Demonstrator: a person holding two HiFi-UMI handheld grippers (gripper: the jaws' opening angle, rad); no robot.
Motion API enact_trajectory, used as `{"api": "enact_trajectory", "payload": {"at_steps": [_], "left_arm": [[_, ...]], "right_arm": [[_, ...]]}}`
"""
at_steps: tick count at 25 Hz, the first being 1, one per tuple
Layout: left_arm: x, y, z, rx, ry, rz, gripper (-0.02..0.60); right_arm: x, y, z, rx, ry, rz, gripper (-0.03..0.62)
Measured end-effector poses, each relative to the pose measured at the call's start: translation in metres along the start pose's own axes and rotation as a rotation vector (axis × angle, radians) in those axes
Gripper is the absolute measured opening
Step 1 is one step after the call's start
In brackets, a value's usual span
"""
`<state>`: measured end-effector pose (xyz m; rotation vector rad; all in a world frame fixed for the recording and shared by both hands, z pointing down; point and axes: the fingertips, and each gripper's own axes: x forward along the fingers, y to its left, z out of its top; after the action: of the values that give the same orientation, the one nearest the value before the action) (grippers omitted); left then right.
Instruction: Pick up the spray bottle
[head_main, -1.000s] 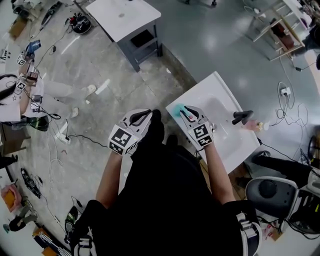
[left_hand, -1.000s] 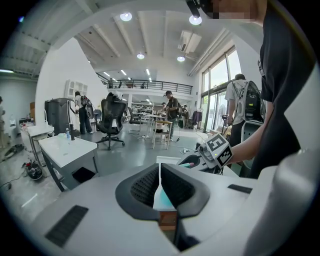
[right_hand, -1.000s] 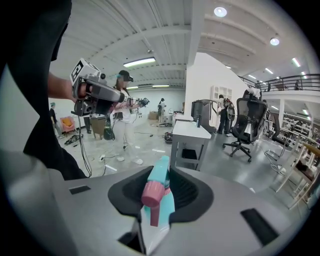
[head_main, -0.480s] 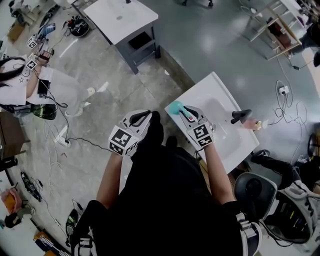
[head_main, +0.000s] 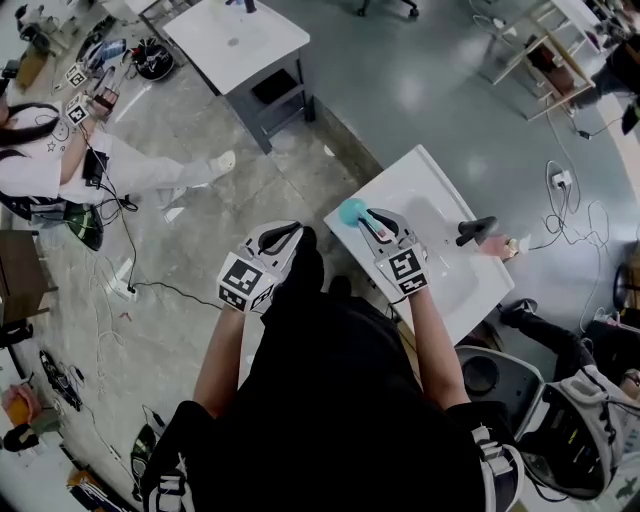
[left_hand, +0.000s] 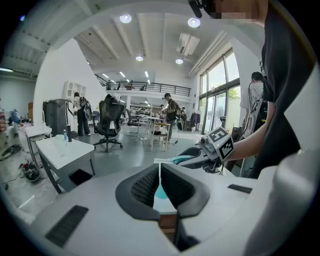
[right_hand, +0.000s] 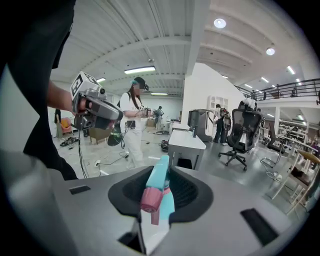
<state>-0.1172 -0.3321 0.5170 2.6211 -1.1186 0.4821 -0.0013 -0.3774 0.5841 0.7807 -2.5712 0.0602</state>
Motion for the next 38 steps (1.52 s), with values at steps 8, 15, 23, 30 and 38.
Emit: {"api": "enact_trajectory", "payload": {"at_steps": [8,15,23,30,38], "left_arm": [[0.001,-0.011,-0.001,0.004,-0.003,-0.013,0.029],[0.005,-0.024,0.003,0.007,-0.015,-0.025,0.029],[0.008,-0.038,0.002,0.013,-0.016,-0.037,0.029],[0.009,-0.046,-0.003,0.005,-0.017,-0.034,0.029],[0.008,-0.052,0.000,0.017,-0.029,-0.031,0.029]], "right_arm": [[-0.021,-0.005,0.021,-0.007,-0.058,-0.031,0.110],[-0.044,-0.007,0.046,-0.042,-0.109,-0.047,0.110],[-0.070,-0.006,0.078,-0.053,-0.205,-0.058,0.110],[-0.089,-0.002,0.100,-0.098,-0.271,-0.058,0.109],[-0.098,0.008,0.101,-0.189,-0.239,-0.045,0.109]]}}
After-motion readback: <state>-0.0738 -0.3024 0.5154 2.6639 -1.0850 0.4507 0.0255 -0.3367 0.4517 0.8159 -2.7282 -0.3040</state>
